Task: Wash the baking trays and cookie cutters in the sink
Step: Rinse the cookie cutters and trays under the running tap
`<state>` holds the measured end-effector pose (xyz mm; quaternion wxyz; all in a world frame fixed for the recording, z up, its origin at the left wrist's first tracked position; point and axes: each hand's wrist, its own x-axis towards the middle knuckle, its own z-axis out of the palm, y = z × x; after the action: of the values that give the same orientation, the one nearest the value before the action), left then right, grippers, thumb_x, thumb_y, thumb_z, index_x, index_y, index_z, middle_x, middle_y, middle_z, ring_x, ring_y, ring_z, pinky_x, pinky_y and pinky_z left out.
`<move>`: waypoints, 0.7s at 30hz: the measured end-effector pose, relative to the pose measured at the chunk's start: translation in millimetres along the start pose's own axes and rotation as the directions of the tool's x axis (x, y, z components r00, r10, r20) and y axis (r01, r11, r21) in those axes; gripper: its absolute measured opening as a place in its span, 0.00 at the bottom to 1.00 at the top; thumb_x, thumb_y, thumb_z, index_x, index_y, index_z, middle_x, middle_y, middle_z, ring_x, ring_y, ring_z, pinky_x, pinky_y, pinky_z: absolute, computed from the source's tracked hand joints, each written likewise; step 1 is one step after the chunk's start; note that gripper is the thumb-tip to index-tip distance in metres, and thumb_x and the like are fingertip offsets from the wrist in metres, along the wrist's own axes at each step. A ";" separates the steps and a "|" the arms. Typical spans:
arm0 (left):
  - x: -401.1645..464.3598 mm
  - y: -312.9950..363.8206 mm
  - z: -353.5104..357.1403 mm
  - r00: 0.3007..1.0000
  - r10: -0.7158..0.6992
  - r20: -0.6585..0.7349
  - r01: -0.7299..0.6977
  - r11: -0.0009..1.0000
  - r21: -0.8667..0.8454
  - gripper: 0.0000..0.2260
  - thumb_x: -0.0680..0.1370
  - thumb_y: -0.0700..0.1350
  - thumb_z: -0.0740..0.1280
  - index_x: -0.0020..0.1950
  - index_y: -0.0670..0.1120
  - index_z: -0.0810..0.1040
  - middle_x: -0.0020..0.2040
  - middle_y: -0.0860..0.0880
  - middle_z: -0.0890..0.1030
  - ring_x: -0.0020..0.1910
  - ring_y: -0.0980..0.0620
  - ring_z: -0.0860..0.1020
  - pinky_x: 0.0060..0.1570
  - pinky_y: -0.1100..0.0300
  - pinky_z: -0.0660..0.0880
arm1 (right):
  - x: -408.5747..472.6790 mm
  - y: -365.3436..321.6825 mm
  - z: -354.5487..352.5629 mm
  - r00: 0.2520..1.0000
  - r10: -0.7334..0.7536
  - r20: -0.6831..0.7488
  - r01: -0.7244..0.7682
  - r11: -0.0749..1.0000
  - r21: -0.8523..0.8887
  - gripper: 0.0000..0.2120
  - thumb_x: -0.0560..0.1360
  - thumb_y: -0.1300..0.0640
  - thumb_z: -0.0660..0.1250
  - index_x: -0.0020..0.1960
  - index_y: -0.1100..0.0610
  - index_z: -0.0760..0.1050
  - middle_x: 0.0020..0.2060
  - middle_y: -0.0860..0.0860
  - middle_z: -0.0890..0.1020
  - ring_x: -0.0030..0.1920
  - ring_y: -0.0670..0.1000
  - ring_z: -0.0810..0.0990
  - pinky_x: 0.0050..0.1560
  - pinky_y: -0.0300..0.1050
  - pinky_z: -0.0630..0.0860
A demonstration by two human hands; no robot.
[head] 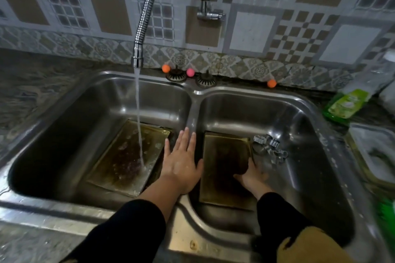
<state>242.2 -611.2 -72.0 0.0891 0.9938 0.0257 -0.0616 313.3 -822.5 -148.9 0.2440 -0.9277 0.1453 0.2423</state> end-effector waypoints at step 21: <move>7.9 -175.8 -13.1 0.967 -0.098 0.236 0.137 0.979 -0.153 0.29 0.81 0.55 0.56 0.79 0.54 0.47 0.79 0.49 0.51 0.77 0.47 0.52 0.74 0.48 0.55 | -116.3 -221.8 69.4 0.883 -0.470 -0.003 0.466 0.876 0.126 0.23 0.79 0.57 0.61 0.73 0.49 0.64 0.71 0.50 0.67 0.70 0.52 0.67 0.69 0.49 0.68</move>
<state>240.7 -435.8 -90.8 0.1714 0.9658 0.0797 -0.1778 275.3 -582.6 -56.5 0.3540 -0.9150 -0.0720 0.1795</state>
